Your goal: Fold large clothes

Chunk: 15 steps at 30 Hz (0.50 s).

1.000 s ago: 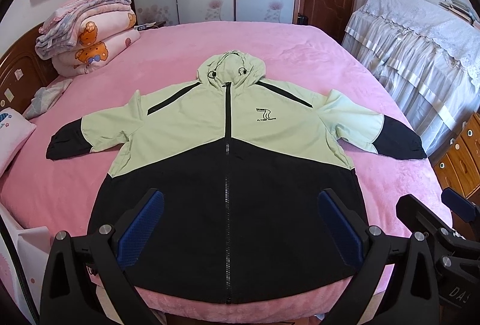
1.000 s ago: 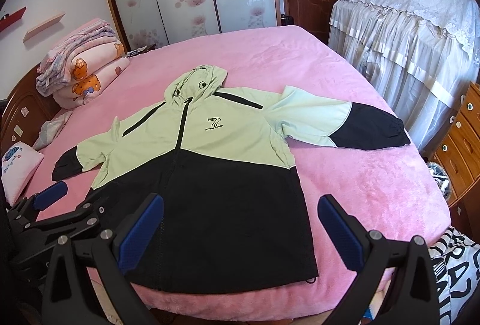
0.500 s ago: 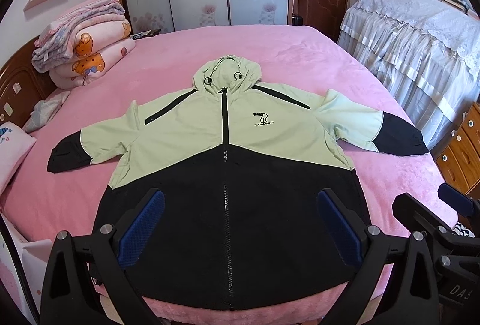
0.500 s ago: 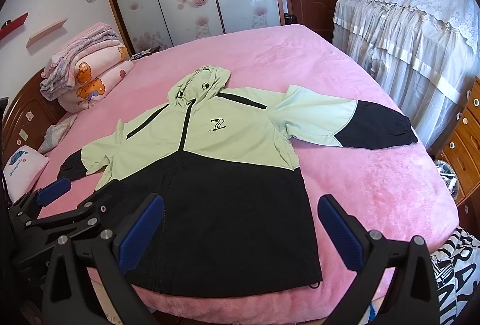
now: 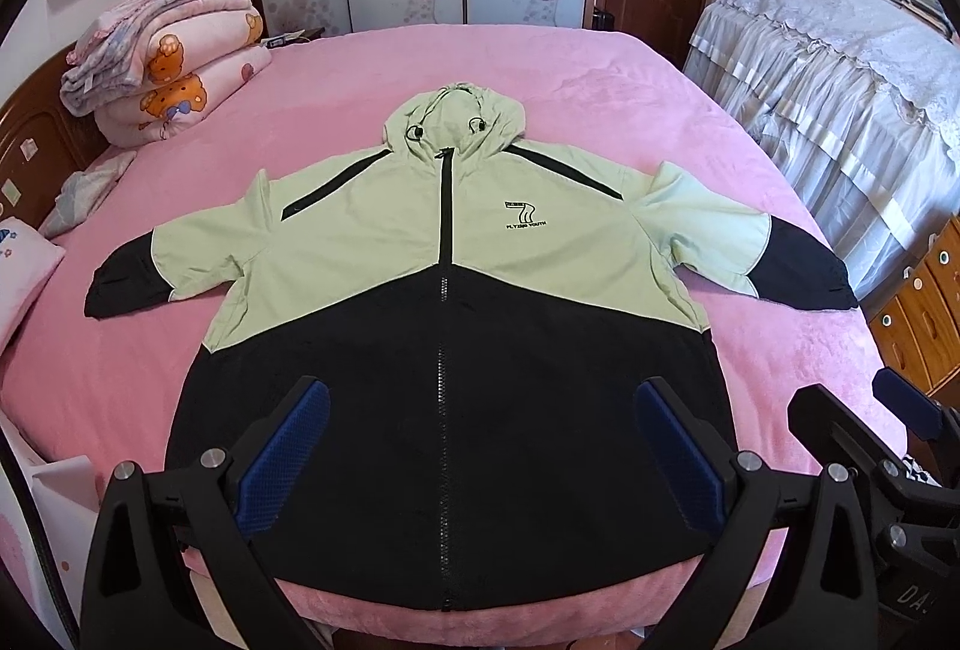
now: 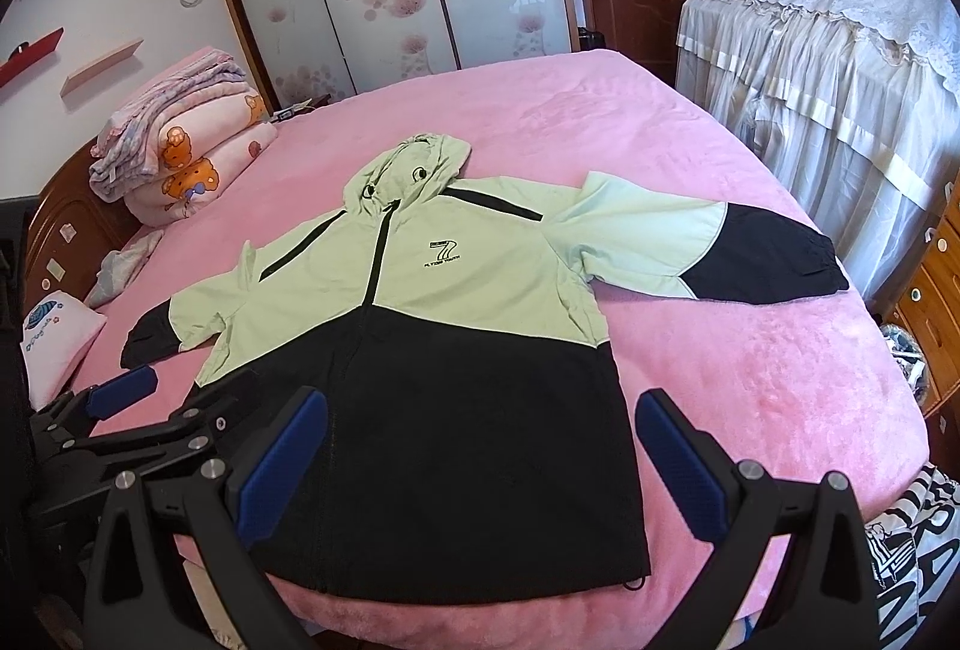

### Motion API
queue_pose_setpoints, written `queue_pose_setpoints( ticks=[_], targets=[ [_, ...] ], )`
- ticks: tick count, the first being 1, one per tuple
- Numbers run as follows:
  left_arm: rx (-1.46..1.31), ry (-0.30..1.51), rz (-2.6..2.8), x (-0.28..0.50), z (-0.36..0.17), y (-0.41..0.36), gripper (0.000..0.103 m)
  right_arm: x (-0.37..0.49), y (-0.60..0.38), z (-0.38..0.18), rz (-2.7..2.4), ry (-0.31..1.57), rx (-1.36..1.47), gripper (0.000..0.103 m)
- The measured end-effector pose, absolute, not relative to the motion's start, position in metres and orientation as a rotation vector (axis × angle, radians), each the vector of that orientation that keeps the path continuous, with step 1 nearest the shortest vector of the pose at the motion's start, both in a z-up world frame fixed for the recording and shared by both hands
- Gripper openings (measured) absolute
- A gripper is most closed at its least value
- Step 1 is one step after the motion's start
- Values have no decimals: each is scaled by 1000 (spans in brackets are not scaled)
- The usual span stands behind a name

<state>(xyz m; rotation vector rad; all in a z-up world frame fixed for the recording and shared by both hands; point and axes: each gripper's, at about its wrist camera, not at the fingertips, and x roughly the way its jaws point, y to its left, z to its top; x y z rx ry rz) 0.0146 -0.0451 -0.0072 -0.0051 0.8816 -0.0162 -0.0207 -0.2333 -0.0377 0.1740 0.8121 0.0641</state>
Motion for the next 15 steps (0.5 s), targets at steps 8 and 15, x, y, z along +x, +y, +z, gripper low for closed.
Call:
queue_pose_setpoints(
  ticks=[8,15],
  targets=[
    [-39,899,-34,24,-10,-52,101,-14,-241,-35,64,801,179,103],
    [-39,901,-52,38,-5,-64,101,-5,-251,-28,67,779,176,103]
  ],
)
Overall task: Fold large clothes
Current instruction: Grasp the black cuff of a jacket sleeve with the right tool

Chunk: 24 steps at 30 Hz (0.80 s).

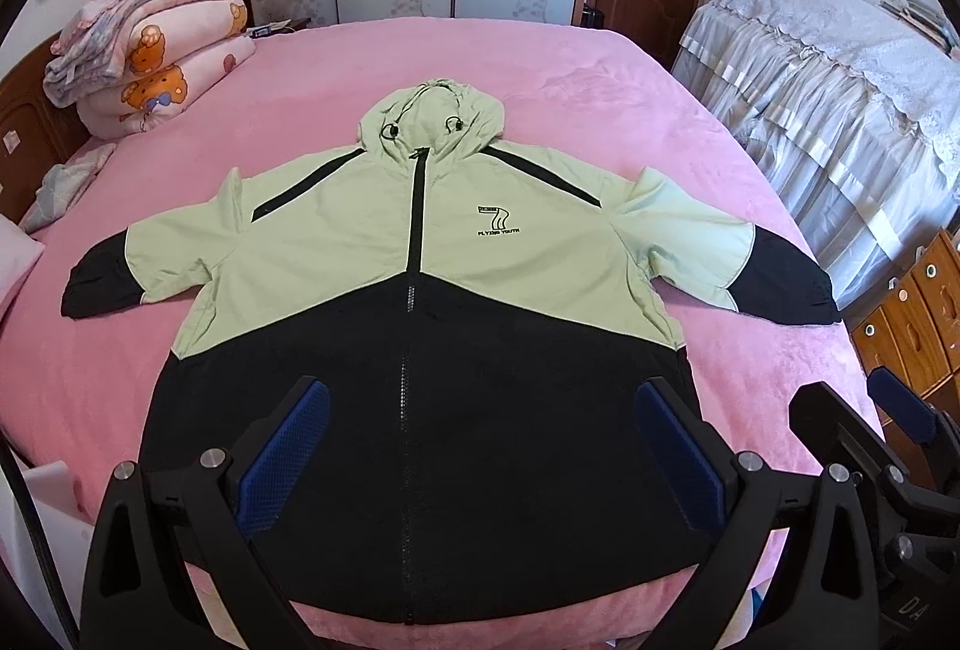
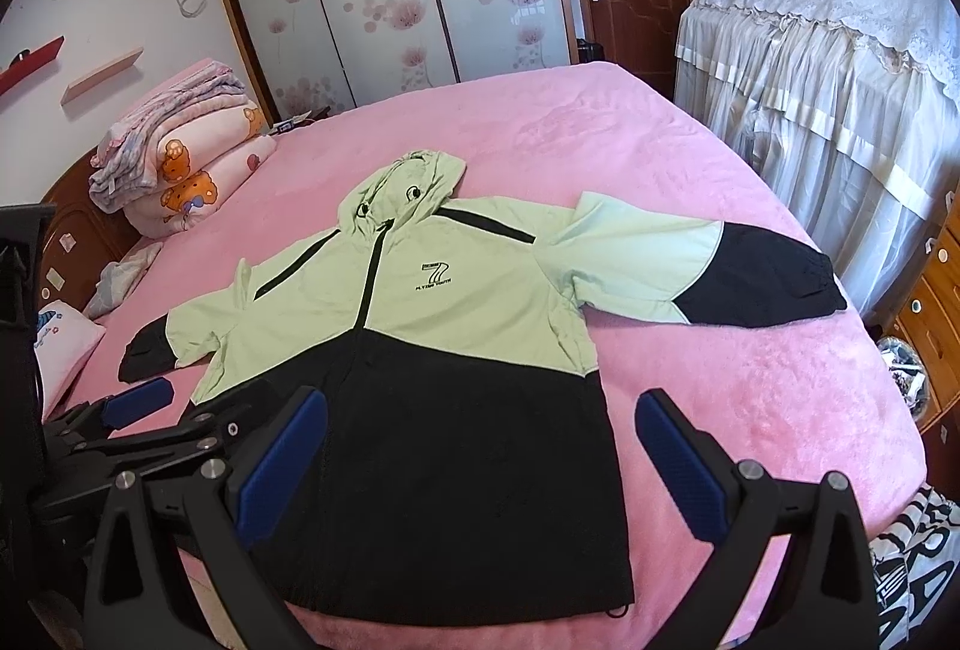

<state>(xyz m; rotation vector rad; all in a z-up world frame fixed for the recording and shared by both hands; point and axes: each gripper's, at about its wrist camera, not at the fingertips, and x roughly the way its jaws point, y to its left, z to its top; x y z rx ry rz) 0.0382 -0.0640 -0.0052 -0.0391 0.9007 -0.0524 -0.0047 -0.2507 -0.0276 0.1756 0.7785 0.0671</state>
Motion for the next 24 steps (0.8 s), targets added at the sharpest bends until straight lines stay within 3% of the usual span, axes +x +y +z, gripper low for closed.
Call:
queue_pose_setpoints(
  ticks=[16,24],
  targets=[
    [44,713,-67,81,46,-117,101,37,-310,15,42,684,272,103],
    [20,674,-111,132,50,-159,101,83,-400,-2,-96,714,381,103]
  ],
)
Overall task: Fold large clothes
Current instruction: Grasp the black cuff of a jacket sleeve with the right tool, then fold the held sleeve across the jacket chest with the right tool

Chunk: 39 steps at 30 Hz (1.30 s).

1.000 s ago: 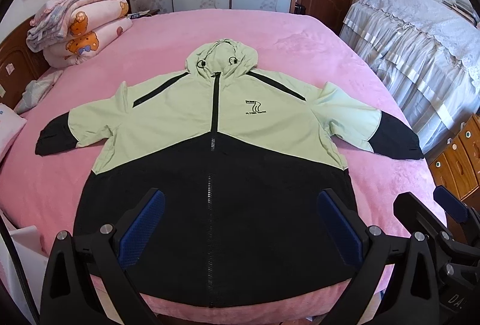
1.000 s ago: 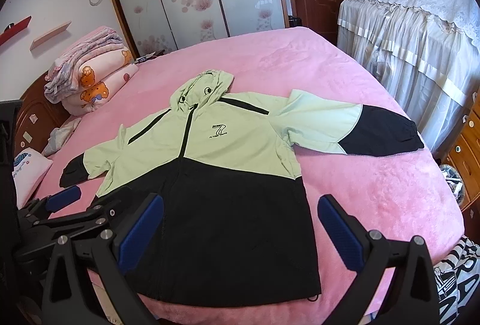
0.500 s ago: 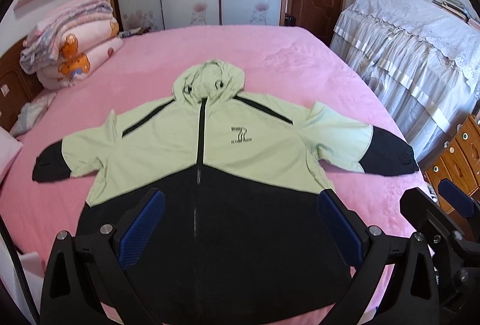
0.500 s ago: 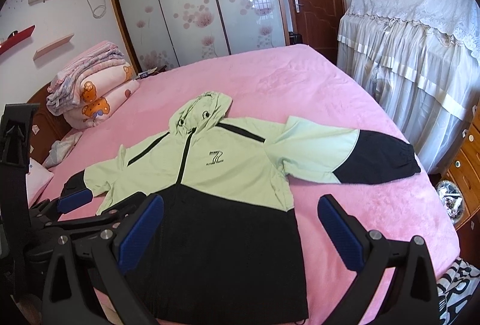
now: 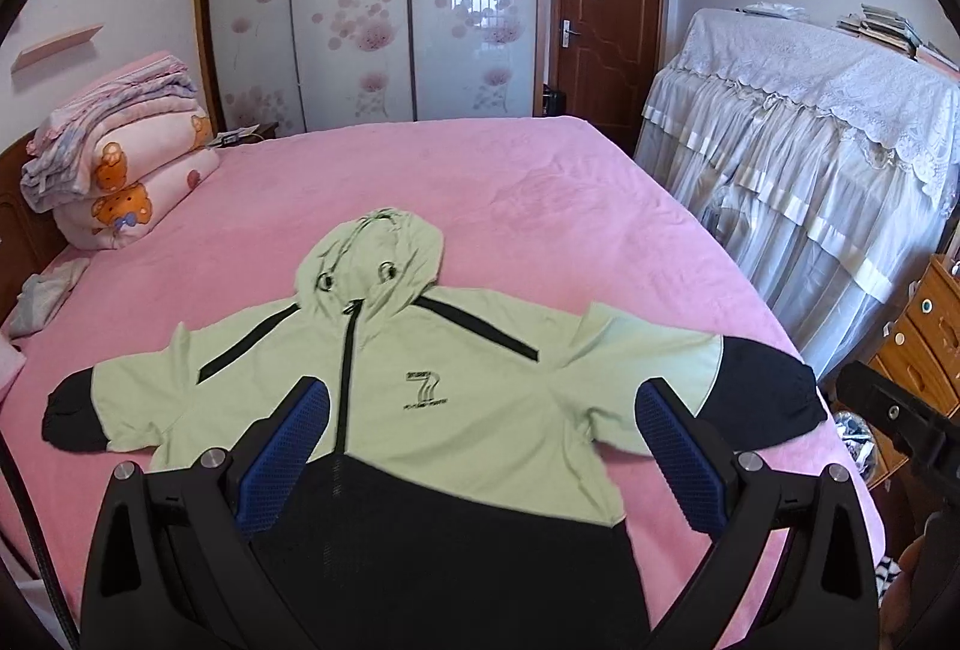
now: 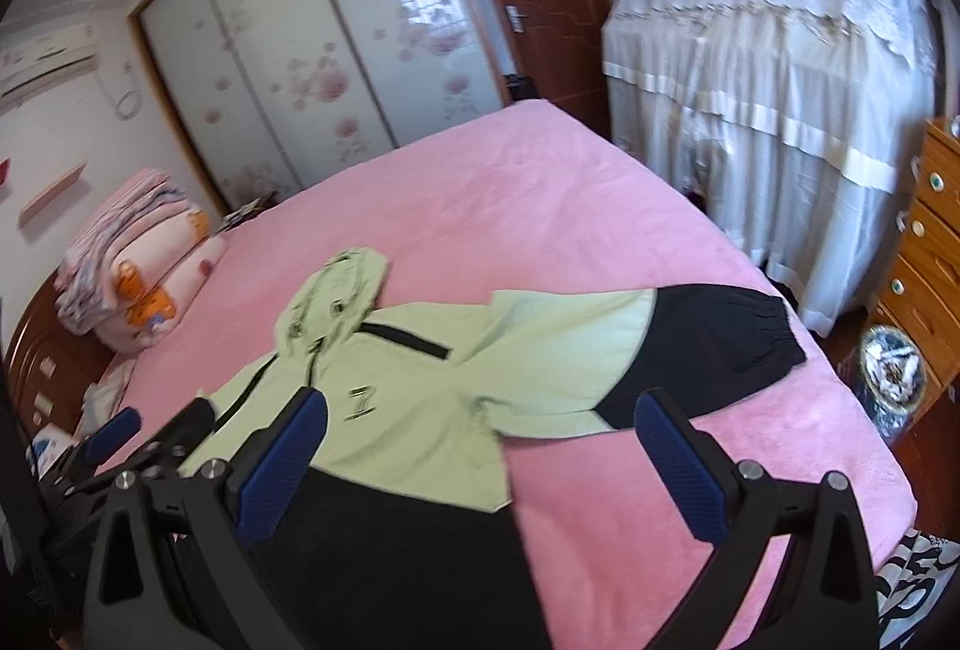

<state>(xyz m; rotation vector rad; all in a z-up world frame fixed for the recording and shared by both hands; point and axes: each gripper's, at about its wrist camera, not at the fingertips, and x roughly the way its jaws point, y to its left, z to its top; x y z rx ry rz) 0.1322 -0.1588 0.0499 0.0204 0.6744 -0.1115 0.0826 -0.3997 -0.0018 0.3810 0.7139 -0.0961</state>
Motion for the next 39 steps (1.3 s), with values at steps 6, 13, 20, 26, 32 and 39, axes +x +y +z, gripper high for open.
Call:
queue_pose_setpoints(
  ticks=[6,13,20,26,32,39],
  targets=[
    [-6,685,-146,177,16,-200,101,121,-486,-59,-214,813,530,99],
    [-12,734,-177,221,-44,-242,101,135,-578,-143,-350,932,703,90],
    [-5,859,-206,251,-98,-268,101,128,-639,-218,-428,966,969,78],
    [34,892,-214,255,-121,-276,101,144,-647,-238,-449,929,983,75],
    [40,929,-229,254,-130,-264,101,171,-637,-225,-462,915,844,8],
    [21,917,-191,241,-120,-207,101,190,-529,-131,-131,738,618,7]
  ],
)
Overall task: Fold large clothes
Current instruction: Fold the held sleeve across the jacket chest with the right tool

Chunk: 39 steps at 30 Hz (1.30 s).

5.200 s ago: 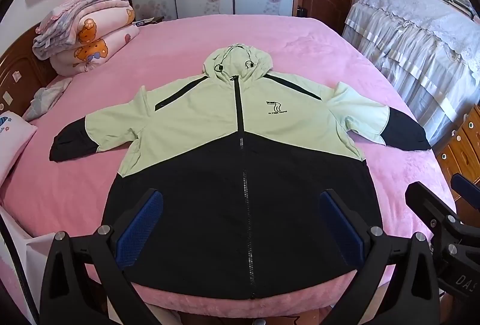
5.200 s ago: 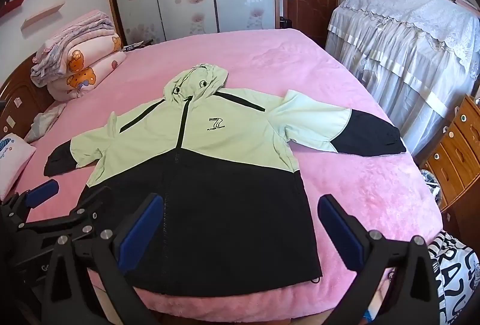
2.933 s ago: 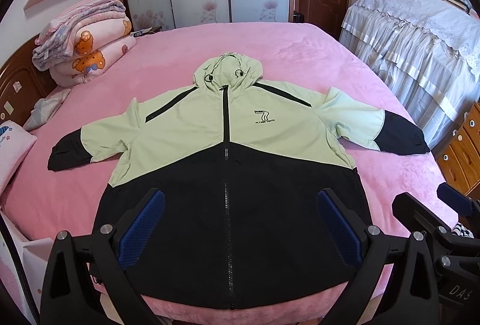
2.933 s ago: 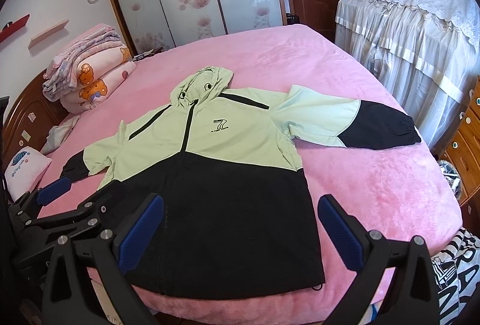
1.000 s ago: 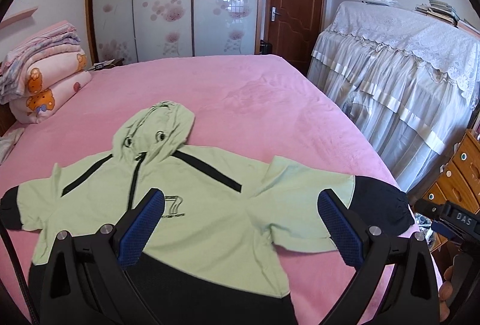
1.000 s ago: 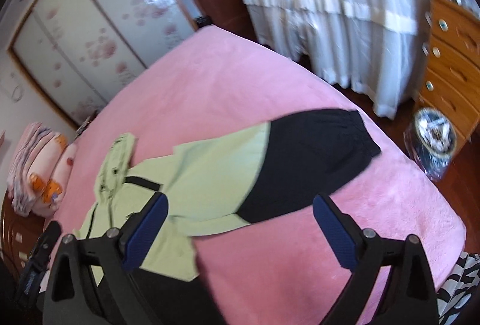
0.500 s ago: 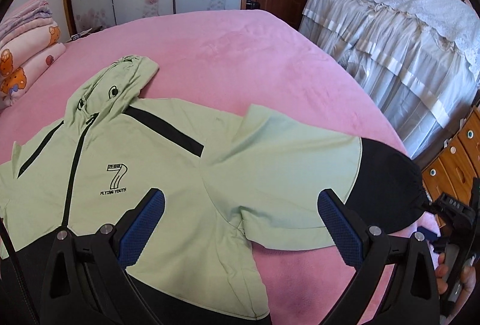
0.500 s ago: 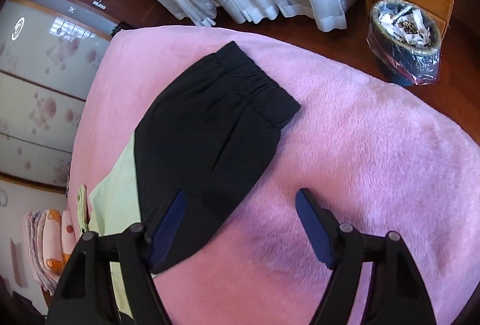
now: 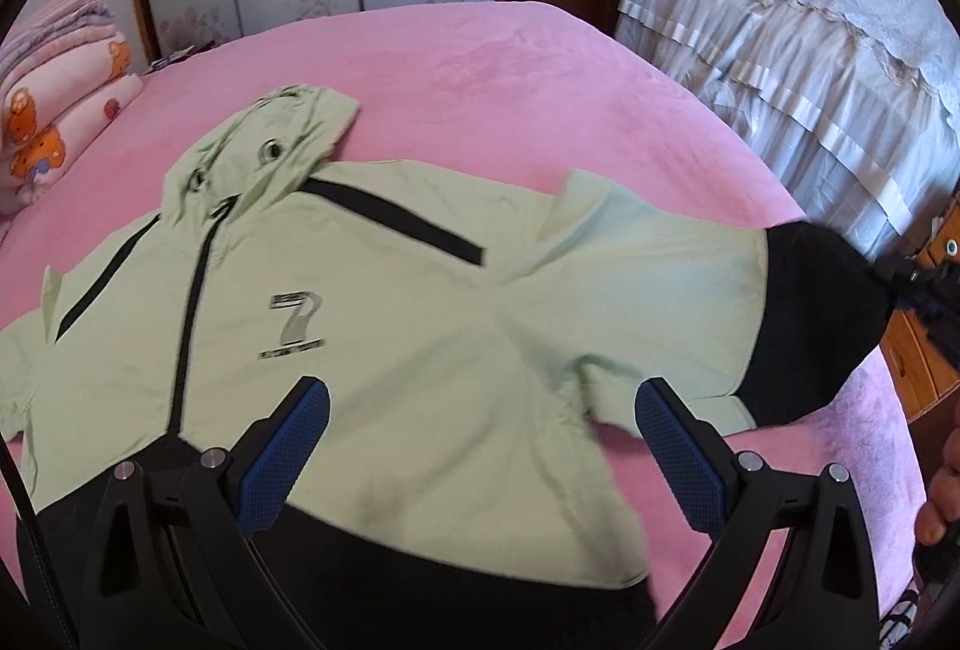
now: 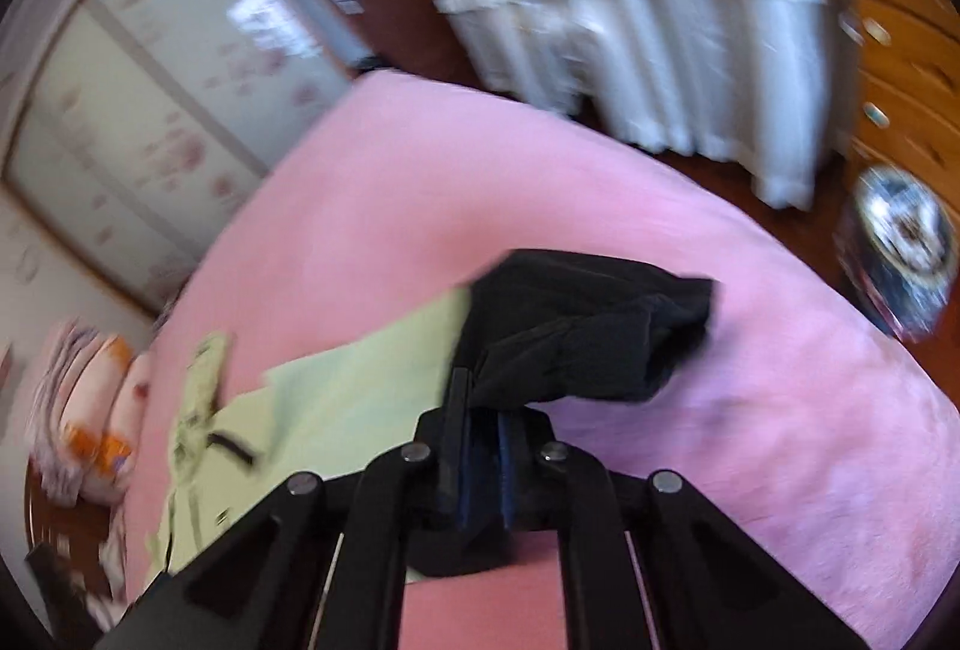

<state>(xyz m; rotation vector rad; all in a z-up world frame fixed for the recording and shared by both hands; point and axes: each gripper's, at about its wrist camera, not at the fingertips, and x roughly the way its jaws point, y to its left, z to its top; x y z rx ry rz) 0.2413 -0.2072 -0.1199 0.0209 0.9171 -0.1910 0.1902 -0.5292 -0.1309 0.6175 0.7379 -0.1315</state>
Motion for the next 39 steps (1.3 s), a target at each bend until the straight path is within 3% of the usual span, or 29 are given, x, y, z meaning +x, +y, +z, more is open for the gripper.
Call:
queue_pose_setpoints(
  ticks=[6,13,15,17,21,25,27,30,39],
  targets=[
    [-79,933,-149,234,-121,-137,101,213,-377,-104,209,768,388,7],
    [-135,976,-139,233,-144,-83,101,221,-267,-188,311,1005,164,13],
    [-145,1001,-152,234,-154,-77,101,218,-257,-209,331,1065,145,30],
    [-170,1024,-171,234,-161,-75,101,213,-259,-218,346,1087,152,40],
    [-262,1054,-241,235,-173,-73,101,193,-262,-211,361,1064,153,53],
    [-330,1076,-299,238,-183,-75,101,179,-267,-203,335,1035,146,54],
    [-382,1091,-349,241,-189,-75,90,171,-271,-202,320,1027,171,54],
    [-464,1142,-422,250,-201,-79,83,161,-283,-203,309,1027,241,54],
    [-479,1190,-438,272,-234,-105,83,145,-294,-209,301,1030,335,54]
  ],
)
